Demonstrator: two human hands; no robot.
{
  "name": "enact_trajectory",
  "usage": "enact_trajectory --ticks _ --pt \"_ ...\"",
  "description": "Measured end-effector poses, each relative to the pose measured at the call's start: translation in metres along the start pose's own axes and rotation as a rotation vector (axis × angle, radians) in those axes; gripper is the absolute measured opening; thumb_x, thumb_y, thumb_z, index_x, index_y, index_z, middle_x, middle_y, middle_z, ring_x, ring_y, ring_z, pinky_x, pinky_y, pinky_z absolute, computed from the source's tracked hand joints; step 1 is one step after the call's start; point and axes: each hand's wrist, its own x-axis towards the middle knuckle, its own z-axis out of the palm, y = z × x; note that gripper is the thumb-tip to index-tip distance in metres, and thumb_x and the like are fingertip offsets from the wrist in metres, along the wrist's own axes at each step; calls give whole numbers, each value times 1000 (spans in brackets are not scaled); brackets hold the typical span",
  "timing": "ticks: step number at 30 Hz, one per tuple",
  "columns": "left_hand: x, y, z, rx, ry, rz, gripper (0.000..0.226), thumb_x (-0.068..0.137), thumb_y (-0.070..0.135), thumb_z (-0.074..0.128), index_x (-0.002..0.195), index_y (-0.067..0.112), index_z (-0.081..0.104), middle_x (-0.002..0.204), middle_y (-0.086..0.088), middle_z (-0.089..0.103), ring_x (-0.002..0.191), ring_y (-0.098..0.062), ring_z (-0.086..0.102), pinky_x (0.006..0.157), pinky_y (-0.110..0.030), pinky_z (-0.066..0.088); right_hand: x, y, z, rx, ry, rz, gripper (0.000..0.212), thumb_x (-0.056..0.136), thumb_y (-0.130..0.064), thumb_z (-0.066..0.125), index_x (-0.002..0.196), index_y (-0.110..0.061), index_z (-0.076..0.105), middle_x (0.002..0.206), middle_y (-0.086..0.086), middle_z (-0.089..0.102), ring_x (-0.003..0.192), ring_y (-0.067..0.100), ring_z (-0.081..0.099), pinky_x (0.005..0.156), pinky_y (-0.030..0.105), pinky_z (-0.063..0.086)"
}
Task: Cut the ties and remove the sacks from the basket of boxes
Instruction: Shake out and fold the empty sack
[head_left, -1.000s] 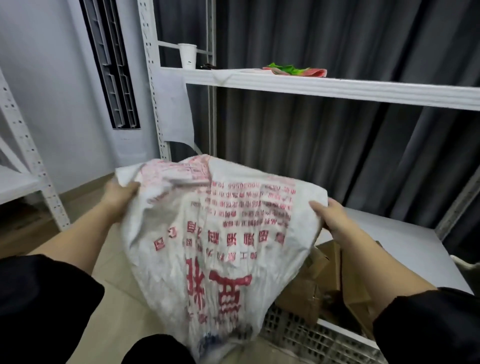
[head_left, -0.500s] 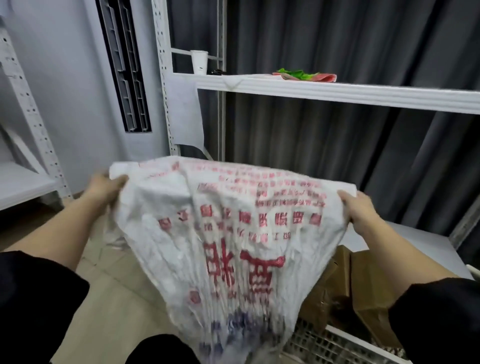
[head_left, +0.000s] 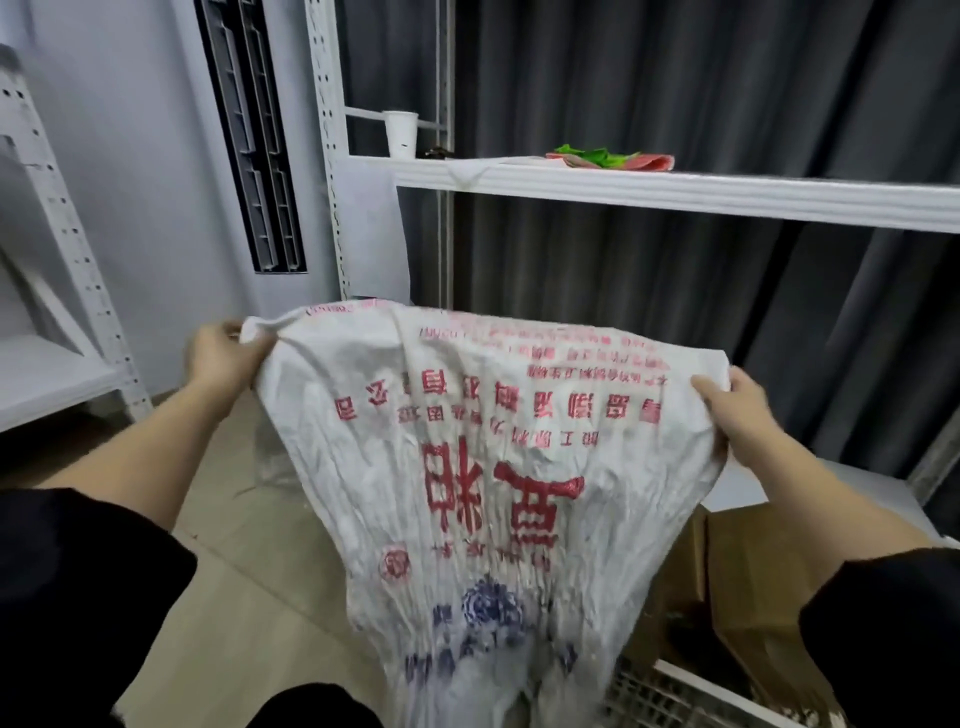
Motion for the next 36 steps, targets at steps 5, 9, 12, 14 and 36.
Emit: enact_trajectory --ticks 5,9,12,14,36 --pt "31 19 -11 114 159 -13 42 92 32 43 88 -4 61 98 -39 59 94 -51 58 77 -48 48 11 -31 -6 101 316 37 21 88 -29 60 90 -9 63 88 6 61 84 19 53 75 29 43" --pt "29 45 -10 -271 58 -209 35 98 25 42 100 -3 64 96 -16 72 95 -34 63 90 -41 48 25 -46 -13 189 311 221 37 89 -32 56 116 -7 60 114 9 64 97 23 60 90 38 48" --pt "6 56 -6 -765 -353 -319 30 88 40 52 72 19 66 48 9 63 54 -8 55 56 -24 49 32 -41 -19 592 -5 297 51 78 -41 65 122 -16 61 114 10 69 98 28 66 80 42 54" --pt "-3 40 8 -538 -527 -327 19 89 40 57 81 22 58 46 8 52 44 -8 46 42 -17 44 15 -43 -14 620 -278 195 52 84 -41 57 128 -12 57 117 11 67 106 28 66 79 39 57" --pt "18 61 0 -769 -232 -303 34 90 43 50 90 20 75 93 0 74 83 -9 69 74 -26 57 25 -66 -1 704 -341 129 62 77 -48 66 126 -12 59 116 12 69 97 22 70 75 34 55"
